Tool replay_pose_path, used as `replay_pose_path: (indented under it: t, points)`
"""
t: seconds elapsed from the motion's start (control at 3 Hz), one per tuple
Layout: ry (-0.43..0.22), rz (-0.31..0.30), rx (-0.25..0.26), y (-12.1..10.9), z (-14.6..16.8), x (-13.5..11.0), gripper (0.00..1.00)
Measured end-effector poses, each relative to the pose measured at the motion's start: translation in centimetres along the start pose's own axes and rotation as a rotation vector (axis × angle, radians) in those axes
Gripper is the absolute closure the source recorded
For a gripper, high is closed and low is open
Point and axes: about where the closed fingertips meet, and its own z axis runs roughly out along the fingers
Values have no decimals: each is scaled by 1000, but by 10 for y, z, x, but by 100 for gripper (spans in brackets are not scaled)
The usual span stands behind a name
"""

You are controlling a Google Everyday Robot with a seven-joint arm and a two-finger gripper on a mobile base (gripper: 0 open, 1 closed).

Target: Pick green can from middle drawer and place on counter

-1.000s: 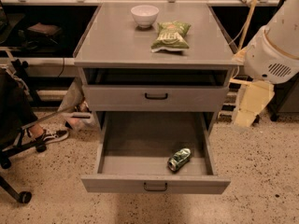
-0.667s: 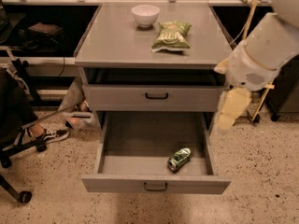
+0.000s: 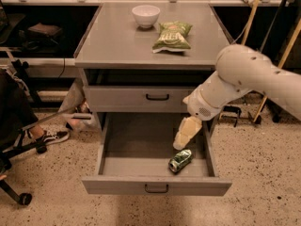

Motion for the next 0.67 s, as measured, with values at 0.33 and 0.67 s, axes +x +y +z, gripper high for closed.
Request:
replay_pose_path:
  t: [0.33, 0.67]
  points:
    - [-16, 66, -16, -24, 59, 11, 0]
    - [-29, 133, 11, -56, 86, 19, 0]
